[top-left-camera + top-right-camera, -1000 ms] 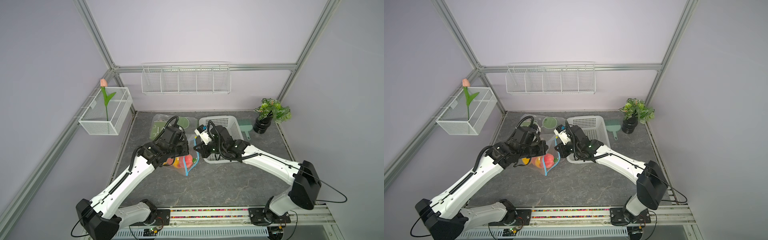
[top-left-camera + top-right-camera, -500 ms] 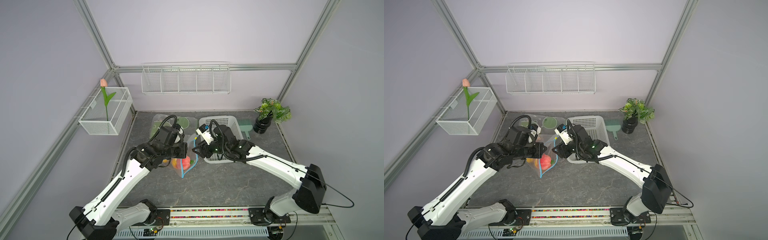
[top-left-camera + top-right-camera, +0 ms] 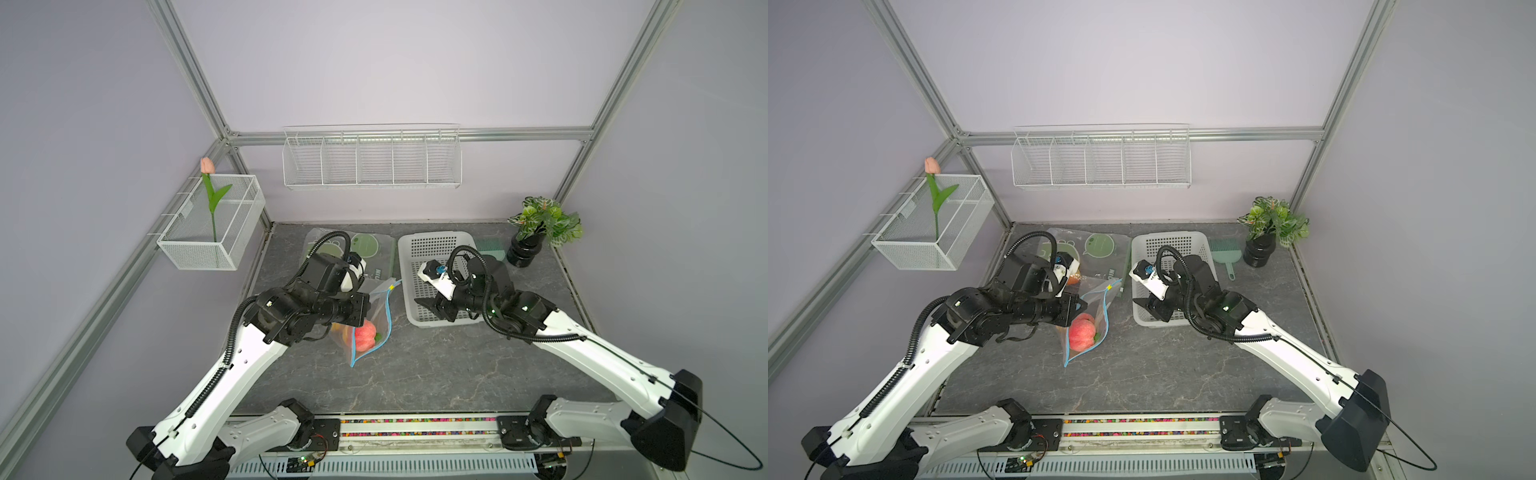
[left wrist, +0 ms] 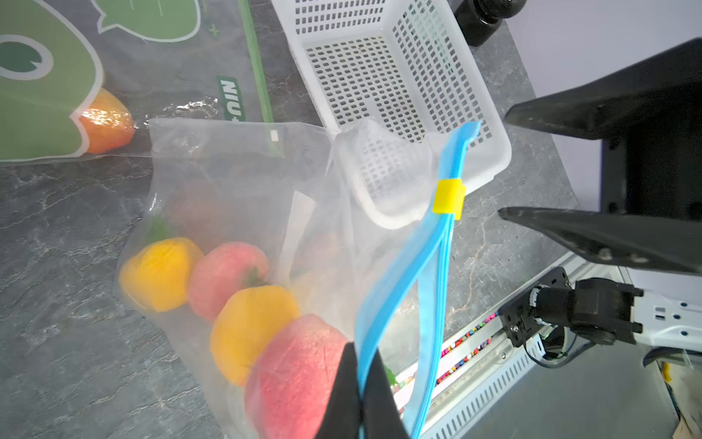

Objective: Place the peach in a zip-top bag and seal the zipper
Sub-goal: Zip the zipper on the zipper food storage bag.

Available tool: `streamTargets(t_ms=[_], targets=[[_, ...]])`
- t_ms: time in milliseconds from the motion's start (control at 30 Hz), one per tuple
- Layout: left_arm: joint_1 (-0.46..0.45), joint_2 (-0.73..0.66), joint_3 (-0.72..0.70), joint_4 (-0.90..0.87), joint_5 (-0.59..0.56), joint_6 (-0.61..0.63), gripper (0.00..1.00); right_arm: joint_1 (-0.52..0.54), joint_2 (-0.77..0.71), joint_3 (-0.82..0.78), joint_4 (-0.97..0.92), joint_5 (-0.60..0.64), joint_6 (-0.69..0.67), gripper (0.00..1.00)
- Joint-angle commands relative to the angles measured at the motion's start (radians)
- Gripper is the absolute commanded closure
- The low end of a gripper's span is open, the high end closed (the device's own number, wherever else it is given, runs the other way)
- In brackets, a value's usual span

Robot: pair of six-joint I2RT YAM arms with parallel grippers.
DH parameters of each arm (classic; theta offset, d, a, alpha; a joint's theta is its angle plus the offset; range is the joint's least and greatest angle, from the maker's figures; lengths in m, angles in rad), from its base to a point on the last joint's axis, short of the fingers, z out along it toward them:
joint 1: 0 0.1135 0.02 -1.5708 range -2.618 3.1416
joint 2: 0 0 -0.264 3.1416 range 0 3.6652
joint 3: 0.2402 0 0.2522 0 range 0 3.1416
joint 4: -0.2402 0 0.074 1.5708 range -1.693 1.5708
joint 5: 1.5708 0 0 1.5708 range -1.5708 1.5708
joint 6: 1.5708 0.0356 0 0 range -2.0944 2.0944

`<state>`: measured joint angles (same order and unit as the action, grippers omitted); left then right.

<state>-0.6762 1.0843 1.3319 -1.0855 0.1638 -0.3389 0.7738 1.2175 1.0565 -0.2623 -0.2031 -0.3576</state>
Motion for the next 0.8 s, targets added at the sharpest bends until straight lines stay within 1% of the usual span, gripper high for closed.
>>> streamTargets(t_ms=[0,67,200,367,567,667,767], targets=[[-0.005,-0.007,0.034,-0.012,0.060,0.041,1.00,-0.009,-0.014,-0.034,0.087,-0.093,-0.283,0.41],[-0.005,-0.001,0.034,-0.007,0.073,0.043,1.00,-0.011,0.005,-0.020,0.099,-0.126,-0.345,0.40],[-0.005,0.003,0.032,0.007,0.084,0.044,1.00,-0.019,0.068,0.022,0.134,-0.132,-0.363,0.40],[-0.005,0.008,0.029,0.013,0.090,0.041,1.00,-0.025,0.140,0.092,0.103,-0.172,-0.397,0.39],[-0.005,0.011,0.026,0.019,0.094,0.040,1.00,-0.027,0.173,0.151,0.051,-0.241,-0.428,0.40],[-0.005,0.014,0.025,0.022,0.094,0.039,1.00,-0.027,0.178,0.172,0.017,-0.281,-0.436,0.45],[-0.005,0.015,0.026,0.022,0.094,0.038,1.00,-0.028,0.181,0.183,-0.009,-0.308,-0.439,0.53]])
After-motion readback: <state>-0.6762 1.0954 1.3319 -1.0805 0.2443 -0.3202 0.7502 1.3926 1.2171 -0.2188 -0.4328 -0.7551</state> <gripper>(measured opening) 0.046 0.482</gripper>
